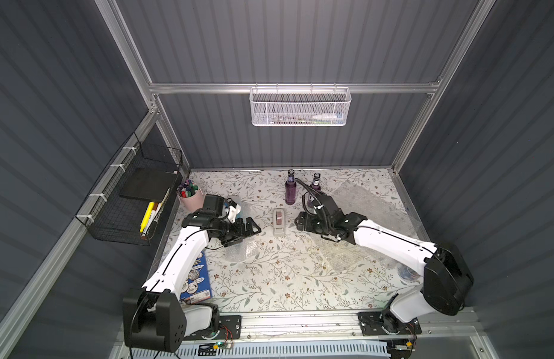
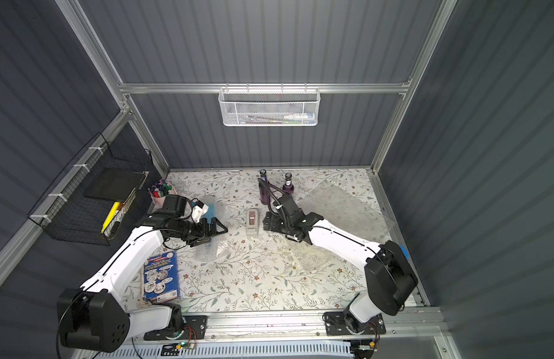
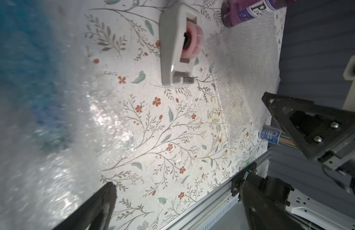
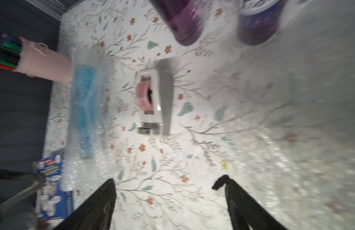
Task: Wrap wine bottles in bubble wrap
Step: Move the bubble wrap to the center of the board.
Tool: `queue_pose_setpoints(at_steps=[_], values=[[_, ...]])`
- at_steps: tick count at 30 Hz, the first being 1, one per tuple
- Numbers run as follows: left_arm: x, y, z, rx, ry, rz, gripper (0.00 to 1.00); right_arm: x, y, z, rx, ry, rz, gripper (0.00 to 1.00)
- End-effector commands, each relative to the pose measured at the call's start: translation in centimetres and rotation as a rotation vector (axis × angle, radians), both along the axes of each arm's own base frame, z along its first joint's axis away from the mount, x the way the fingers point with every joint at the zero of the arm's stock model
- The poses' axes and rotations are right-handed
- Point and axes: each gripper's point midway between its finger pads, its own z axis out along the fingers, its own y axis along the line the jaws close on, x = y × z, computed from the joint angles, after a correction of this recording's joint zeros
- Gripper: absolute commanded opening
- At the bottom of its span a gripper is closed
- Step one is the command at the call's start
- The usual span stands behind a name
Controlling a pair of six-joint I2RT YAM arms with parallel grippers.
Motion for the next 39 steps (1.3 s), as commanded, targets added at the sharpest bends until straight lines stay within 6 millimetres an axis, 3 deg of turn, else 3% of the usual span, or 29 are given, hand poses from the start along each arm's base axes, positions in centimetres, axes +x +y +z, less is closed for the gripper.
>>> queue_pose_setpoints(at_steps=[1, 3, 6, 12, 19, 22, 25, 30, 39], values=[[0.6, -1.7, -0.9, -0.04, 0.013, 0.001, 0.99, 0.4, -8.2, -3.1, -0.4, -0.018, 0.128, 0.85], [0.8, -2.3, -1.1, -0.055, 0.015, 0.001, 1.0, 1.6, -10.9, -3.8, -0.468, 0.004, 0.139, 0.83], [0.7, -3.4, -1.4, -0.068, 0.02, -0.017, 0.99, 3.3, -12.9, -4.9, -0.579, 0.032, 0.196, 0.82], [0.1, -5.4, -2.1, -0.087, 0.032, -0.046, 0.99, 5.3, -12.2, -7.9, -0.595, 0.067, 0.45, 0.74], [-0.3, -6.2, -2.6, -0.089, 0.042, -0.056, 0.99, 7.0, -12.2, -10.8, -0.589, 0.1, 0.518, 0.69], [-0.5, -6.2, -2.8, -0.091, 0.05, -0.061, 0.99, 7.2, -12.6, -11.7, -0.589, 0.12, 0.521, 0.61], [-0.6, -6.3, -3.1, -0.09, 0.056, -0.064, 0.99, 7.2, -13.1, -12.4, -0.601, 0.142, 0.52, 0.46], [-0.8, -6.4, -3.3, -0.093, 0.067, -0.072, 1.0, 7.5, -13.4, -11.6, -0.586, 0.146, 0.495, 0.13], [-1.0, -6.3, -3.5, -0.08, 0.075, -0.084, 0.99, 7.3, -13.7, -8.2, -0.576, 0.084, 0.441, 0.11]])
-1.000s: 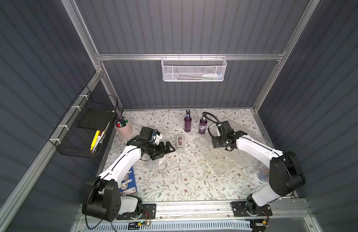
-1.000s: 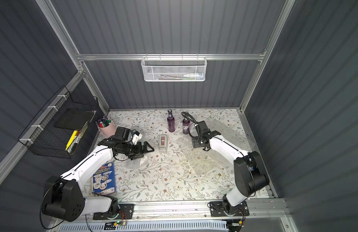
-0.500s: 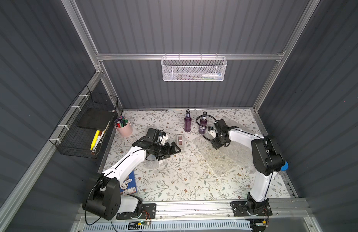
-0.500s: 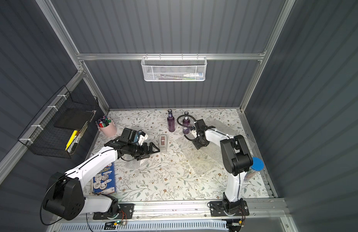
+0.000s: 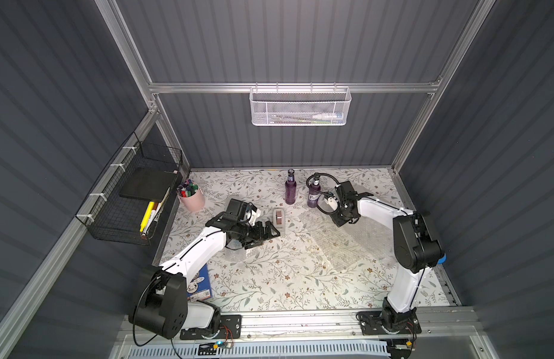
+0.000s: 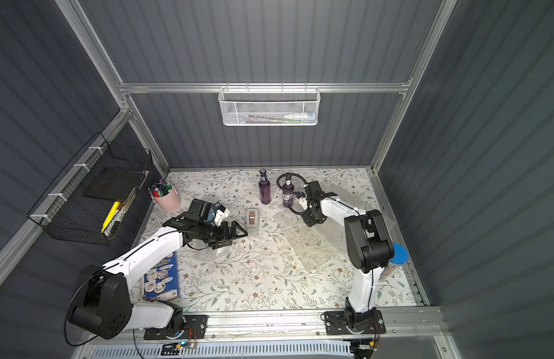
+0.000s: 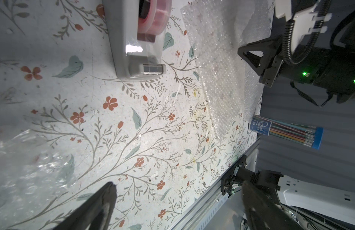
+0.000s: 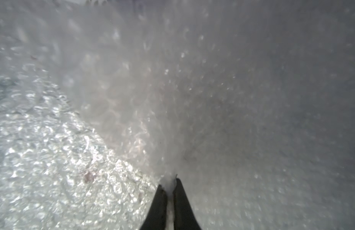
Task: Wrap wine bottles in bubble wrap
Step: Move the bubble wrap to the center of the board.
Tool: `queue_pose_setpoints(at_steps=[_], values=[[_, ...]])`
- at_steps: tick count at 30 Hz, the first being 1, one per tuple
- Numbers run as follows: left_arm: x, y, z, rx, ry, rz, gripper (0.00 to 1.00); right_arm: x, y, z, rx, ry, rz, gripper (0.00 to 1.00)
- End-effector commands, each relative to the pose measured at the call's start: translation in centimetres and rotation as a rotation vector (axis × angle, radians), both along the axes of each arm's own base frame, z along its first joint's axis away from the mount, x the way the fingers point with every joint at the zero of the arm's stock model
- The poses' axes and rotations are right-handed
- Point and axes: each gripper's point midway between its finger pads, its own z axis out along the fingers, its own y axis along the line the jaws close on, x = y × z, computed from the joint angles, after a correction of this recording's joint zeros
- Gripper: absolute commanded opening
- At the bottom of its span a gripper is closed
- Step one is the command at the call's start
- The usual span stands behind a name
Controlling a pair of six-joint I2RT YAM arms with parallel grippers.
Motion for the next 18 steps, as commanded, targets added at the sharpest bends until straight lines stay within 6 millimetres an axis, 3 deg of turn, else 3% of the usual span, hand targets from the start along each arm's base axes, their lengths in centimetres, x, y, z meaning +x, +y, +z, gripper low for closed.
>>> queue_pose_setpoints(at_steps=[1, 5, 11, 16, 18], values=[[-0.6, -0.1, -0.5, 0.01, 0.029, -0.025, 0.99, -0.7, -0.1, 1.7, 0.019, -0.009, -0.018, 0.11], [-1.3, 0.2, -0.2, 0.038, 0.048, -0.055, 1.0, -2.1, 1.6, 3.8, 0.148, 0.026, -0.048, 0.04], [-0.9, 1.3, 1.1, 0.068, 0.028, -0.031, 1.0, -7.8, 7.9, 7.9, 0.439, 0.178, -0.183, 0.0], [-0.6, 2.4, 1.9, 0.064, 0.013, -0.026, 1.0, -12.7, 11.2, 8.5, 0.307, 0.267, -0.355, 0.0], [-0.6, 2.7, 2.1, 0.062, 0.008, -0.028, 0.99, -13.4, 11.8, 9.4, 0.317, 0.263, -0.433, 0.0]])
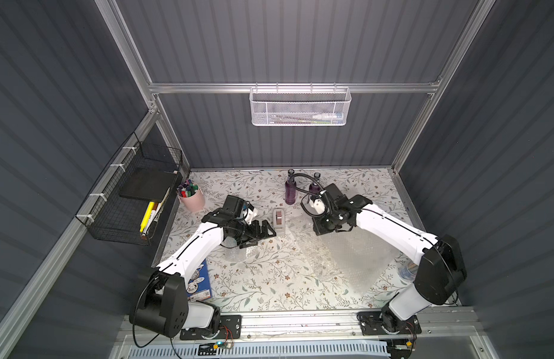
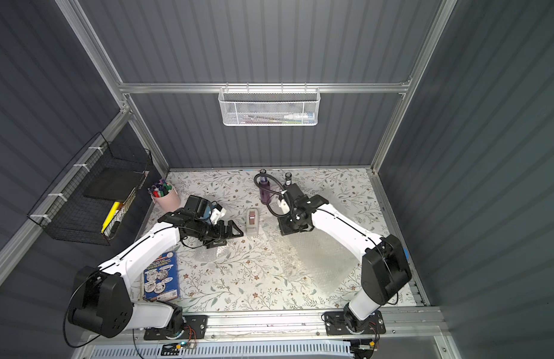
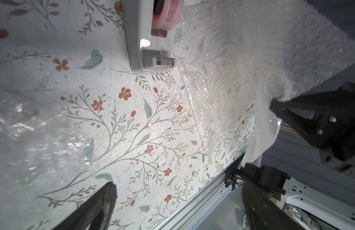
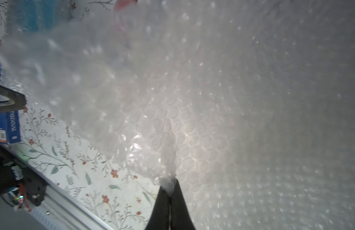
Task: Wrap wine bottles in bubble wrap
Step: Move the bubble wrap to the center of the board.
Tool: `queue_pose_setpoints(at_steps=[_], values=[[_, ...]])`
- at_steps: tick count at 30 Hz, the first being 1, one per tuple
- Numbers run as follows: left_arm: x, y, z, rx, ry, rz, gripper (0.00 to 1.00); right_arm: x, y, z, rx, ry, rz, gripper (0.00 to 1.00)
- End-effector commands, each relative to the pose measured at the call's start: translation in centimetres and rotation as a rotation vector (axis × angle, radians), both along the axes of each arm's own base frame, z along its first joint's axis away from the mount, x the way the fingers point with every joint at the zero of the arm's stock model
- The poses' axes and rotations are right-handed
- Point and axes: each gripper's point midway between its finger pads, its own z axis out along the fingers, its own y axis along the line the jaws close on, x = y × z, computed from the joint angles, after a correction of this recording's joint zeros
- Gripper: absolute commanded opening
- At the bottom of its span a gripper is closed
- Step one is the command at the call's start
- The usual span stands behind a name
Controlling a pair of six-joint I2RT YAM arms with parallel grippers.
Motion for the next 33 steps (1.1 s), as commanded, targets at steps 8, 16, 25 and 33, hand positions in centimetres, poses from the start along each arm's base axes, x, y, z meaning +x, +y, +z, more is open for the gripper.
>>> queue_pose_setpoints(at_steps=[8, 16, 25, 33], values=[[-0.7, 2.4, 3.2, -0.001, -0.074, 0.002, 1.0, -2.8, 7.6, 0.4, 0.314, 0.308, -0.435, 0.0], [-1.8, 2.1, 3.5, -0.029, -0.074, -0.045, 1.0, -1.5, 10.7, -6.0, 0.18, 0.323, -0.516, 0.02], [-1.7, 1.4, 2.6, -0.086, -0.055, -0.024, 1.0, 2.8, 9.8, -7.6, 0.194, 0.226, -0.547, 0.09], [-1.9, 1.4, 1.9, -0.078, -0.028, -0.033, 0.99, 5.9, 8.4, -7.0, 0.029, 0.054, -0.359, 0.04]])
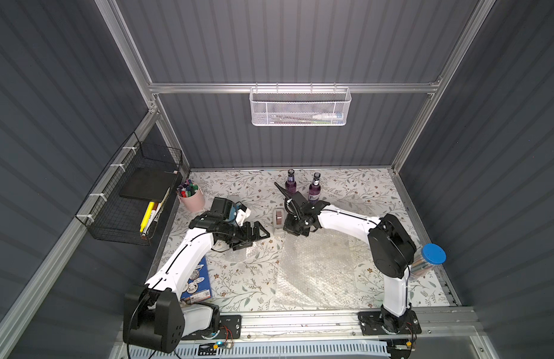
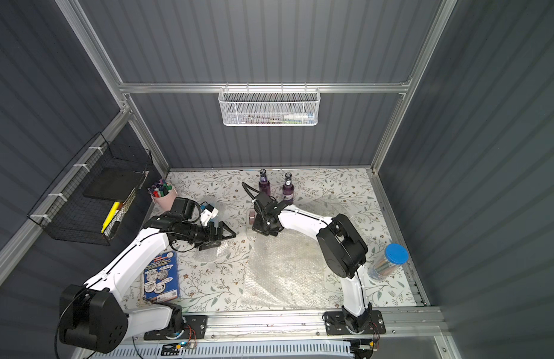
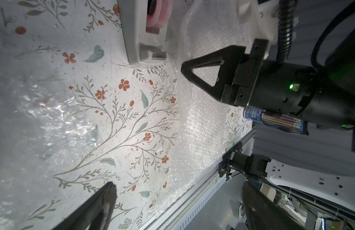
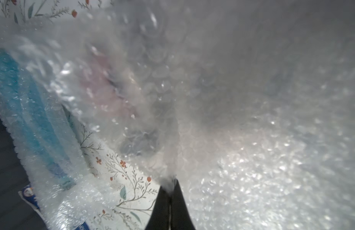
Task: Wrap wine bottles in bubble wrap
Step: Move the bubble wrap to the center of the board.
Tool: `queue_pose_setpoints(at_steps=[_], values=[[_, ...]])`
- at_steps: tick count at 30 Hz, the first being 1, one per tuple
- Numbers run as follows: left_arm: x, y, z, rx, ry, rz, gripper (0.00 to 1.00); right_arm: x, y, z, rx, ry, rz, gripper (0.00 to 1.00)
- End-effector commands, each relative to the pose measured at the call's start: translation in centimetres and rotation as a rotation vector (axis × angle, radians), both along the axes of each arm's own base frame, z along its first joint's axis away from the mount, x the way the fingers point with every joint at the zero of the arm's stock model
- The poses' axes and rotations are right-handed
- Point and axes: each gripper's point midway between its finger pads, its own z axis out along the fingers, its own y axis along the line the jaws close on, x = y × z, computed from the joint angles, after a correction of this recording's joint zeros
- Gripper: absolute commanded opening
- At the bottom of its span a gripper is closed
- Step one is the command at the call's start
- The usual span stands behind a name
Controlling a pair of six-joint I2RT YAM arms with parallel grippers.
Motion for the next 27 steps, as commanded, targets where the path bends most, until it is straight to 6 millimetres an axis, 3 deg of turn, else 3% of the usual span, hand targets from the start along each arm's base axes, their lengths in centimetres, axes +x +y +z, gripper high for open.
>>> queue_pose_setpoints(at_steps=[1, 11, 15, 18, 19, 23, 27], values=[[-0.3, -0.1, -0.4, -0.01, 0.017, -0.009, 0.99, 0.9, -0.9, 0.1, -0.162, -0.085, 0.17, 0.03], [-0.6, 0.0, -1.4, 0.0, 0.045, -0.007, 1.0, 1.1, -1.4, -1.0, -0.368, -0.147, 0.541, 0.01], [-0.7, 0.0, -1.5, 0.001, 0.051, -0.006, 1.0, 1.1, -2.0, -1.2, -0.411, -0.172, 0.607, 0.03], [-1.3, 0.1, -1.9, 0.01, 0.071, -0.016, 1.0, 1.0, -0.9, -0.9, -0.352, -0.191, 0.615, 0.08], [-1.4, 0.2, -1.9, 0.013, 0.073, -0.018, 0.99, 1.0, -0.2, -0.6, -0.319, -0.202, 0.627, 0.11], [-1.8, 0.2, -2.0, 0.007, 0.083, -0.018, 0.99, 1.2, 1.0, 1.5, -0.255, -0.249, 0.624, 0.42], [-2.6, 0.3, -1.8, 0.006, 0.094, -0.031, 1.0, 0.1, 0.3, 5.4, -0.173, -0.303, 0.638, 0.64]])
